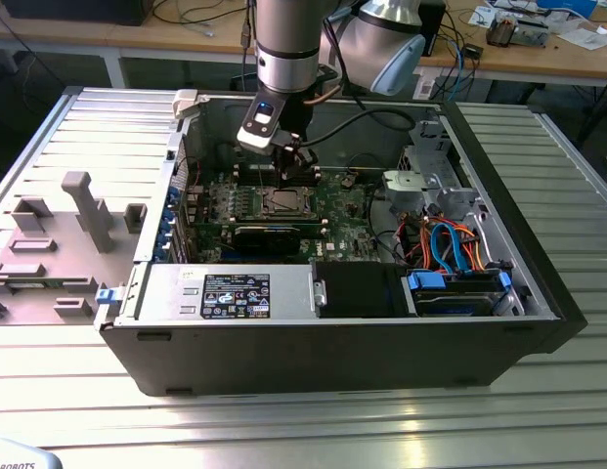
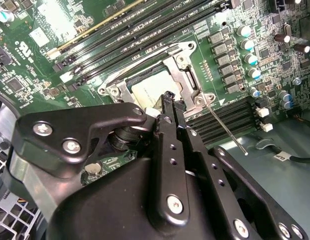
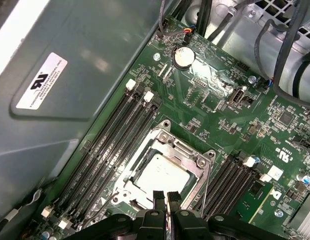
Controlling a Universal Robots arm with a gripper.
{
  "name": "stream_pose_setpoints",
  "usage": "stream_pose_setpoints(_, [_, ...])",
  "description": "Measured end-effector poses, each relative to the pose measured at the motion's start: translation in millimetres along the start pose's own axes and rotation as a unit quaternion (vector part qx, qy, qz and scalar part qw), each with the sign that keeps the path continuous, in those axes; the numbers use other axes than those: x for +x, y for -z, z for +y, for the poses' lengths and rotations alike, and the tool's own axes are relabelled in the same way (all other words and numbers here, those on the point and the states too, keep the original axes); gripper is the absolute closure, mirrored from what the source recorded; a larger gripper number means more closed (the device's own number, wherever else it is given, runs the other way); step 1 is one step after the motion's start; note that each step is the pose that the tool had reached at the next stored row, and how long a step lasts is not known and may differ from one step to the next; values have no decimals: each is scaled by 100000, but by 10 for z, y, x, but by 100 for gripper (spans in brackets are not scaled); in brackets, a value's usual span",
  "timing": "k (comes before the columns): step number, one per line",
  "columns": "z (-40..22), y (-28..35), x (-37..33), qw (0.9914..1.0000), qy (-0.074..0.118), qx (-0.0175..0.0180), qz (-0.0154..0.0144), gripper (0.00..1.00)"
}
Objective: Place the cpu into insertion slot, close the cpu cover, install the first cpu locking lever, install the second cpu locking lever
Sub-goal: 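Install the first cpu locking lever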
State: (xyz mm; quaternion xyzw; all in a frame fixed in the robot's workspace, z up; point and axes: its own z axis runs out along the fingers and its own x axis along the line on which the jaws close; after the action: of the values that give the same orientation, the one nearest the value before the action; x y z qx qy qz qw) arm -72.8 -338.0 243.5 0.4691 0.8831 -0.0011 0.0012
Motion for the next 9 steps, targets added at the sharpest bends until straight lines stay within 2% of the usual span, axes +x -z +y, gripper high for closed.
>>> stream_pose_setpoints(9, [0, 0, 0, 99991, 1345, -4, -1, 84])
